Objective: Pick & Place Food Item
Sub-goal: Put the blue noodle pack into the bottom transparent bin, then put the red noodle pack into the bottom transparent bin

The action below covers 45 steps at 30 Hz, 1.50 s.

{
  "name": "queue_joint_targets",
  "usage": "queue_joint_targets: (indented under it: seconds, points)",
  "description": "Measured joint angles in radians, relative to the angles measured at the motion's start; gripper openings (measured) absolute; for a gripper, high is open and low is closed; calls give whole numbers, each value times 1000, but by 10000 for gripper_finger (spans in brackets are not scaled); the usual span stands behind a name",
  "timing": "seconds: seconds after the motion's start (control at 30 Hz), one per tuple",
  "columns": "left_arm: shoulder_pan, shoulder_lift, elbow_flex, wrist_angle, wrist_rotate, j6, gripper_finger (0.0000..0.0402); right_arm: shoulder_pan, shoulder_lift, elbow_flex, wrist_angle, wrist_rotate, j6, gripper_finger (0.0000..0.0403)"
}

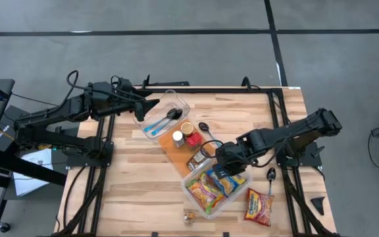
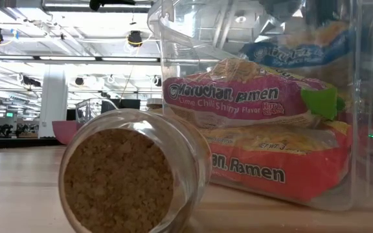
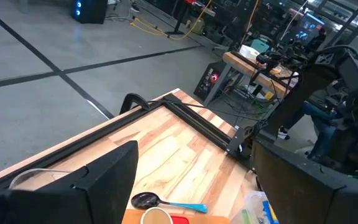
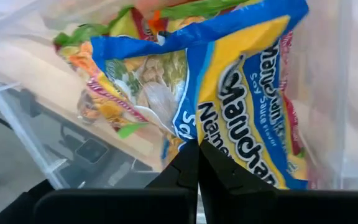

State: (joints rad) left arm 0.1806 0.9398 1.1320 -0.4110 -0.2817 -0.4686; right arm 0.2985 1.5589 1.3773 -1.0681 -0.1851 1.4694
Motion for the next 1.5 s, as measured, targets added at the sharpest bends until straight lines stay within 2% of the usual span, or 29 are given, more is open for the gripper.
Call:
queue_joint_targets:
  seconds: [0.33, 0.67, 0.83, 1.23, 1.5]
  points:
    - [0, 0, 0, 0, 0, 0, 309, -12, 0, -27, -6, 6, -53, 0]
    - [0, 0, 0, 0, 0, -2, 309, -27, 0, -27, -30, 90, -203, 3]
    - [0, 0, 0, 0, -1, -6, 309, -25, 0, -27, -33, 130, -218, 34]
    - [0, 0, 0, 0, -1, -8, 309, -25, 0, -27, -75, 147, -250, 132]
    - [0, 0, 0, 1, -1, -9, 309, -11, -10, 45, -94, 225, -217, 156]
